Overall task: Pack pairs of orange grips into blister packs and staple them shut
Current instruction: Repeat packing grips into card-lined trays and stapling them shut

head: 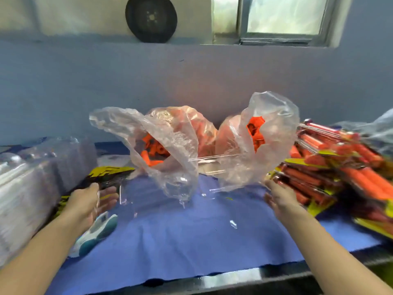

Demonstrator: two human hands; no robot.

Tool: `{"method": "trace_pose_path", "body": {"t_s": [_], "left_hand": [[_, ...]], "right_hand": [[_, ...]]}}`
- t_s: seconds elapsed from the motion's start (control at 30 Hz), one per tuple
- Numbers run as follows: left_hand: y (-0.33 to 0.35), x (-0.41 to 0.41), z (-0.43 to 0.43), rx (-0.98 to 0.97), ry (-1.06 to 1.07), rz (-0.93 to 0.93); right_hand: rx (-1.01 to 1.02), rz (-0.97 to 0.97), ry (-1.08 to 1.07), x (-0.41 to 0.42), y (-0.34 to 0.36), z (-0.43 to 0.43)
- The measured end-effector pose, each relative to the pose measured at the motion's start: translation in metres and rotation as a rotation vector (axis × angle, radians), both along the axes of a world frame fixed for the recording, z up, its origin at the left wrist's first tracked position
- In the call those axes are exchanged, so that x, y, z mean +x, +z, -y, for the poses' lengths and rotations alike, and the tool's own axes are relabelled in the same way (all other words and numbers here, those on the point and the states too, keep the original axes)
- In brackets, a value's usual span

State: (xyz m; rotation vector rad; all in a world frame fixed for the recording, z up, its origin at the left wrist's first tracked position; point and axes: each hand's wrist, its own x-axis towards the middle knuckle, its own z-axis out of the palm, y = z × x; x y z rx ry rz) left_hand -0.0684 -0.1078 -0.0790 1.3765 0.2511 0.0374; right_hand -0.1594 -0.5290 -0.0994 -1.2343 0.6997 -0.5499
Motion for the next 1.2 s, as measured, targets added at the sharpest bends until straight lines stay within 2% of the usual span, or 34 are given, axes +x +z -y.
{"method": "trace_pose_path", "body": {"t_s": [0.1,0.23,0.33,0.43,0.53,0.63,0.73,1.0,1.2], "left_hand": [[-0.032,0.003,0.017,0.056,-0.024,-0.007],[-0.058,0.008,0.039,0.255,-0.086,-0.008],[-0.070,0.013,0.051,0.348,-0.127,-0.024],[-0.081,0.014,0.058,0.382,-0.156,-0.052],[-0.086,0.016,0.059,0.360,-0.157,-0.041],[-0.090,0.018,0.057,0.315,-0.136,-0.022],[-0.091,0.021,0.055,0.238,-0.106,-0.033],[-0.089,0.030,0.052,0.290,-0.127,-0.019],[-0.096,0.030,0.053,0.395,-0.142,0.005]], "right_hand": [[-0.161,-0.149,-0.101,-0.018,-0.024,0.027],[-0.433,-0.342,-0.148,-0.036,-0.051,0.044],[-0.771,-0.544,-0.127,-0.042,-0.060,0.042],[-1.079,-0.480,-0.156,-0.035,-0.054,0.023],[-1.221,-0.329,0.001,-0.015,-0.046,-0.005],[-1.284,-0.225,0.222,0.007,-0.043,-0.035],[-1.280,-0.149,0.344,0.024,-0.044,-0.059],[-1.341,-0.150,0.638,0.067,-0.041,-0.085],[-1.326,-0.196,0.656,0.077,-0.057,-0.081]]}}
